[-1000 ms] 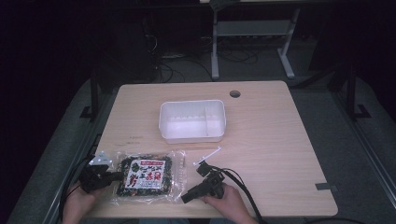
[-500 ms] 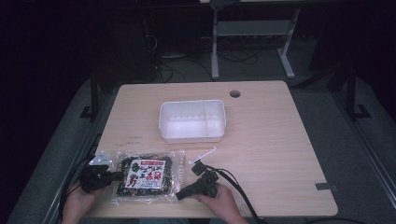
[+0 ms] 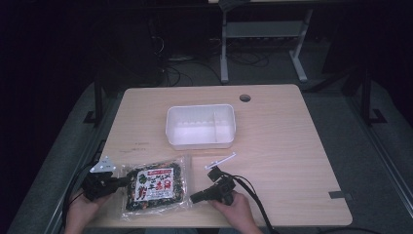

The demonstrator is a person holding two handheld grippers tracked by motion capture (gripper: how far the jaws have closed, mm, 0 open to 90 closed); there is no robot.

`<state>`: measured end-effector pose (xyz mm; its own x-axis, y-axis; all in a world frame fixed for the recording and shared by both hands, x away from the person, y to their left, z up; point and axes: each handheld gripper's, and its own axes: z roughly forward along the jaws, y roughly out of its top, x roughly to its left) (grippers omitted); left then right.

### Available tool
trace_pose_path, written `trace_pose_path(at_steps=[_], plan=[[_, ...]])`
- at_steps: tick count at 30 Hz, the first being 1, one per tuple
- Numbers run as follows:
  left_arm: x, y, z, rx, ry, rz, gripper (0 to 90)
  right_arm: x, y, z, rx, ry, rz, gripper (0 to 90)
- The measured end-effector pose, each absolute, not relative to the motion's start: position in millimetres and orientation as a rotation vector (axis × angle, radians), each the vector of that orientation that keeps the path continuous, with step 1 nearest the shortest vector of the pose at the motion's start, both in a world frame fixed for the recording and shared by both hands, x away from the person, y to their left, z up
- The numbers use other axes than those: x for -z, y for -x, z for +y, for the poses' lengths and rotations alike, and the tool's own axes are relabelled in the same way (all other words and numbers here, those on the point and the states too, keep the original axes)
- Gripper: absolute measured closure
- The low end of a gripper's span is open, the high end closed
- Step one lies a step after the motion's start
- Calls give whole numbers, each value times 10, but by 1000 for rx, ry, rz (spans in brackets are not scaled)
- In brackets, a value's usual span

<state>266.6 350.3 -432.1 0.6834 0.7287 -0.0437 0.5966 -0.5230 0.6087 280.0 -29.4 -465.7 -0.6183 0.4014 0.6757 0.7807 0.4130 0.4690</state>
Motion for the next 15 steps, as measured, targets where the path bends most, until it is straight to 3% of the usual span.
trace_pose_path(at_steps=[15], plan=[[4268, -2724, 3350, -175, -2213, 934, 430, 4264, -2757, -805, 1214, 1046, -2286, 899]])
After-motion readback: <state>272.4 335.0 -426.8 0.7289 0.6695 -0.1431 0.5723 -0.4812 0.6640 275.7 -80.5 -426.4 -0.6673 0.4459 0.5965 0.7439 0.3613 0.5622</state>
